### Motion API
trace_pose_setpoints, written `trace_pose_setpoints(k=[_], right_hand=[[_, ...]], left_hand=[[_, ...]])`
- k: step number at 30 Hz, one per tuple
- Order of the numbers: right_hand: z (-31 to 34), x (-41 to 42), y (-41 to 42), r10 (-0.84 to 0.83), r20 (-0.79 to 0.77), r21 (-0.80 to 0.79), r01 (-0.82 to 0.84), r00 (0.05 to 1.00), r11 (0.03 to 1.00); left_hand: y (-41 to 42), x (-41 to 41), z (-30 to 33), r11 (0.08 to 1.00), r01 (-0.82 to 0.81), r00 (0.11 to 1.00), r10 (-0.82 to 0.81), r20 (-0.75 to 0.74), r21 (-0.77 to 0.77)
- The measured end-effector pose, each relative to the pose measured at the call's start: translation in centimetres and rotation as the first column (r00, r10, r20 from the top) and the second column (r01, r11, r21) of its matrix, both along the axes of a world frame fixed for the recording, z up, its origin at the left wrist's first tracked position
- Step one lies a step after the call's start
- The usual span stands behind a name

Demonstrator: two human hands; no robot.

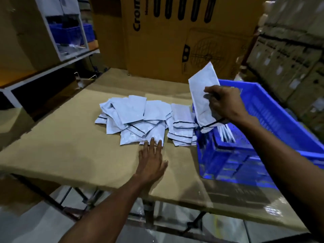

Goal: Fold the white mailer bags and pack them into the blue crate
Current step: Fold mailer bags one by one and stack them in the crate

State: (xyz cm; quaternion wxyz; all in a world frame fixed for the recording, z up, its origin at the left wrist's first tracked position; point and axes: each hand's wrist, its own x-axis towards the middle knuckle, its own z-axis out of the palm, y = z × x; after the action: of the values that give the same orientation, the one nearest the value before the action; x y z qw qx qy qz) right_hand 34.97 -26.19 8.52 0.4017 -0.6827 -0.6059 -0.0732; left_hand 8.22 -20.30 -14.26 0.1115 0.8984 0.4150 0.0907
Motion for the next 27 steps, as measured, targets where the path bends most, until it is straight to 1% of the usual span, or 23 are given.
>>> trace_pose_setpoints(k=[2,4,7,9,11,13,15,18,22,25,27], right_hand=[[0.4,1.5,-0.8,-0.047,-0.017,0.000,0.047,0.999,0.999],[0.7,3.1,-1.6,-0.105,0.016,-0.013,0.106,0.994,0.994],[1.0,5.4,-2.7,-0.123,0.030,-0.030,0.123,0.992,0.992],[1.0,7.4,-3.3,-0.139,0.123,-0.088,0.150,0.983,0.985],[0.7,9.7,-3.8,-0.165,0.247,-0.195,0.216,0.955,0.957],[0.0,11.5,-4.3,-0.178,0.324,-0.348,0.292,0.929,0.891],[-1.4,12.3,-4.6,-0.174,0.399,-0.474,0.365,0.900,0.801],[-4.0,12.7,-4.5,-0.071,0.515,-0.607,0.422,0.854,0.674],[-6.5,12.9,-3.3,0.070,0.502,-0.738,0.385,0.862,0.554],[-7.2,12.5,-2.3,0.142,0.441,-0.790,0.308,0.886,0.531],[-7.9,12.5,-1.8,0.157,0.393,-0.813,0.262,0.906,0.521]], left_hand=[[-0.2,0.9,0.0,1.000,-0.003,1.000,0.003,-0.003,-0.002],[-0.4,1.9,-0.3,1.000,-0.012,1.000,0.012,-0.016,-0.010],[-0.6,3.3,-0.6,0.999,-0.040,0.998,0.040,-0.038,-0.007],[-0.8,4.4,-0.5,0.999,-0.042,0.999,0.042,-0.034,-0.009],[-1.1,5.3,-0.2,0.999,-0.040,0.999,0.040,-0.022,-0.019],[-1.3,6.1,-0.2,0.998,-0.047,0.999,0.046,-0.011,-0.038],[-1.6,6.9,-0.4,0.998,-0.050,0.999,0.049,-0.017,-0.042],[-1.8,7.1,-0.8,0.998,-0.064,0.997,0.063,-0.042,-0.017],[-1.9,7.0,-0.8,0.997,-0.078,0.997,0.078,-0.024,0.007],[-1.8,7.0,-0.8,0.997,-0.082,0.997,0.082,-0.016,0.009],[-1.8,7.0,-0.9,0.997,-0.083,0.996,0.083,-0.016,-0.002]])
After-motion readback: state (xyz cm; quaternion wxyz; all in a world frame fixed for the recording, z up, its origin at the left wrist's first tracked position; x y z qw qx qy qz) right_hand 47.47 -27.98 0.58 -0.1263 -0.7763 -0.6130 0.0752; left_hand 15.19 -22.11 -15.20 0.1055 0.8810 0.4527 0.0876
